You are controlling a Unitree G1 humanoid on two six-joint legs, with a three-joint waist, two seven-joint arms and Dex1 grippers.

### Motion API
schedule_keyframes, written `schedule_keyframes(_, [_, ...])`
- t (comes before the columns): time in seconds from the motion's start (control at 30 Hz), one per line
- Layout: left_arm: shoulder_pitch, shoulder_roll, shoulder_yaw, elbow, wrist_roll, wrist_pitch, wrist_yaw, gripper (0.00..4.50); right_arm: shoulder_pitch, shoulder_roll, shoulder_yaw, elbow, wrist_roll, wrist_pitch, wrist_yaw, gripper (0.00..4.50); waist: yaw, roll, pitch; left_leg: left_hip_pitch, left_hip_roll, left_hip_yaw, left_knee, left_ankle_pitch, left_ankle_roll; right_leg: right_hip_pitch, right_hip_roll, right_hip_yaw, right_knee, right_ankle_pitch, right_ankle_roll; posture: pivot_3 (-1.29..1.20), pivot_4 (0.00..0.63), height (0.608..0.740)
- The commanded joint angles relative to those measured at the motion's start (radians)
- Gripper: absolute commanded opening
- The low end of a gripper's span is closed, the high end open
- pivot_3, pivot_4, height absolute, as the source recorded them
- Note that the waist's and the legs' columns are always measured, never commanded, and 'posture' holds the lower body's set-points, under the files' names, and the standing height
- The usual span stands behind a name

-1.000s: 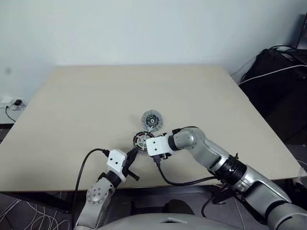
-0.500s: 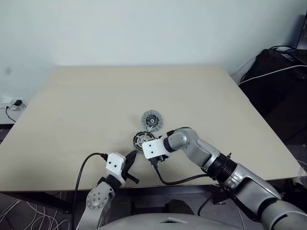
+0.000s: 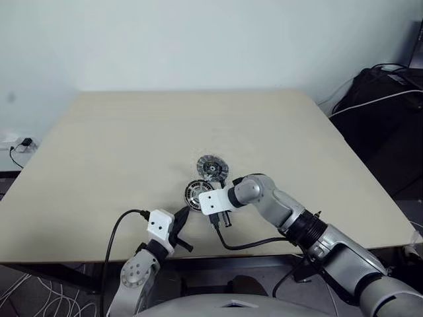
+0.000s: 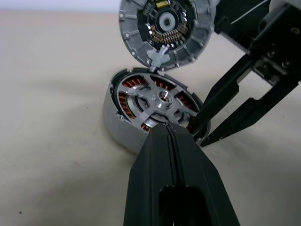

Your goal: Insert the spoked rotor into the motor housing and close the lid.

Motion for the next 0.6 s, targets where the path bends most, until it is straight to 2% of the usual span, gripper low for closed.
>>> schedule_keyframes(0.03, [-0.022,-0.007,-0.01,-0.02,-0.003,-0.009,-0.006,0.0,0.03,-0.021,-0.073,-0.072,0.027,0.039,-0.011,0.11,0.001,0.0,0.0,0.0,0.0,0.0,0.0,0.0,0.0,0.0,0.0,0.0,0.0,0.0,0.0,0.0,0.0,0.74])
schedule_keyframes(0.4, [-0.022,-0.012,-0.017,-0.014,-0.011,0.0,-0.01,0.0,0.401,-0.167,-0.296,-0.594,0.18,0.372,-0.03,0.11,0.012,0.0,0.0,-0.009,0.0,0.0,0.0,0.0,0.0,-0.006,0.0,-0.001,-0.005,0.0,0.0,0.0,0.0,0.74])
schedule_keyframes(0.6, [-0.028,-0.012,-0.027,-0.014,-0.017,0.019,-0.024,0.0,0.516,-0.073,-0.37,-0.74,0.218,0.613,-0.193,0.11,0.011,0.0,0.0,-0.008,0.0,0.0,0.0,0.0,0.0,-0.006,0.0,-0.001,-0.003,0.0,0.0,0.0,0.0,0.74])
